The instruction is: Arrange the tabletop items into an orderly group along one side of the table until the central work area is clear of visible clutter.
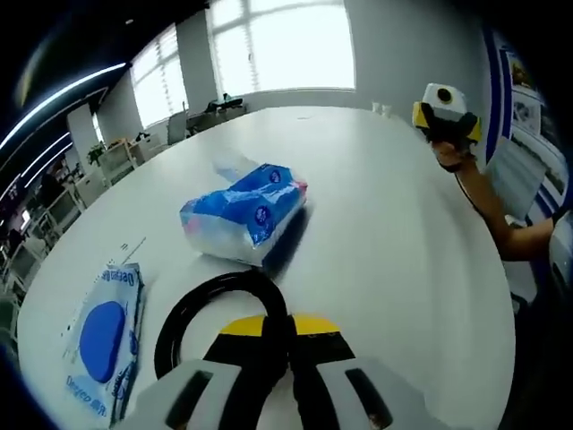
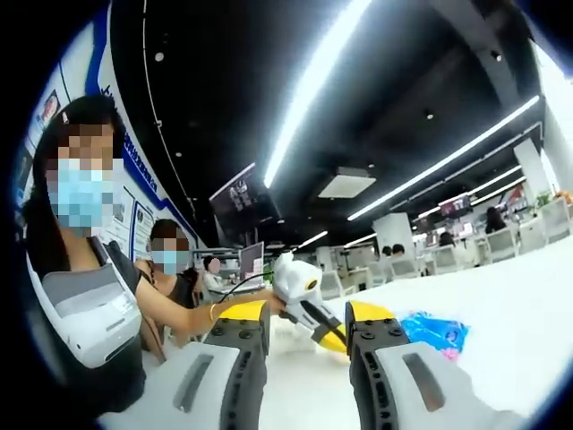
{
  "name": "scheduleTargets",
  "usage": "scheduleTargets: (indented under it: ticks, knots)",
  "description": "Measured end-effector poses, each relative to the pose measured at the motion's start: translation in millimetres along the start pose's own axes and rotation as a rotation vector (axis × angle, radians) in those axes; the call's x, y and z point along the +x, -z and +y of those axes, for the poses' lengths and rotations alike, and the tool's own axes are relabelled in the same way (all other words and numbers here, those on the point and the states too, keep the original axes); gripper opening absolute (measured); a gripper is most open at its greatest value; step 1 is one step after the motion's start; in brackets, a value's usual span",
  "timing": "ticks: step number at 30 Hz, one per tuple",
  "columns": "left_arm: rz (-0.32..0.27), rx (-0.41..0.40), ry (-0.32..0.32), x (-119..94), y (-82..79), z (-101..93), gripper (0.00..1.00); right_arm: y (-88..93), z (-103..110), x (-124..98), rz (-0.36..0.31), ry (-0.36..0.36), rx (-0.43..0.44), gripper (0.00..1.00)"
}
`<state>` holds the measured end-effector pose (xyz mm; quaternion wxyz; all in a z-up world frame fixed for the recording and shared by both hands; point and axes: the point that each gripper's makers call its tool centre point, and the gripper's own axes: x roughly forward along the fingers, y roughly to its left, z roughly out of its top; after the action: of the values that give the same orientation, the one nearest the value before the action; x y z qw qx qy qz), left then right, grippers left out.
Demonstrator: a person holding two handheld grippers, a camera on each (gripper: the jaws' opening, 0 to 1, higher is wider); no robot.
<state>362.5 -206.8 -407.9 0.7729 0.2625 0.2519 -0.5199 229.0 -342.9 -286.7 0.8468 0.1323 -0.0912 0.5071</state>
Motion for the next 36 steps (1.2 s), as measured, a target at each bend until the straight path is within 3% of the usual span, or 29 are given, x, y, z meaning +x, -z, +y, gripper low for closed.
scheduleTargets:
  ticks: [13, 26, 36]
  knots:
    - [0.018, 0.099, -0.049, -32.1, -10.0, 12.5, 0.04, 3.7, -4.3, 0.0, 0.004, 0.016, 0.015, 0.32]
    - [0.004, 0.043, -0.106, -56.1, -6.0, 29.0, 0.04, -0.2, -6.3, -2.7, -0.016, 0.022, 0.017, 0.32]
    - [-0.064, 0.051, -0.168, -78.5, -23.7, 36.0, 0.04, -0.6, -6.8, -3.9, -0.017, 0.028, 0.014, 0.32]
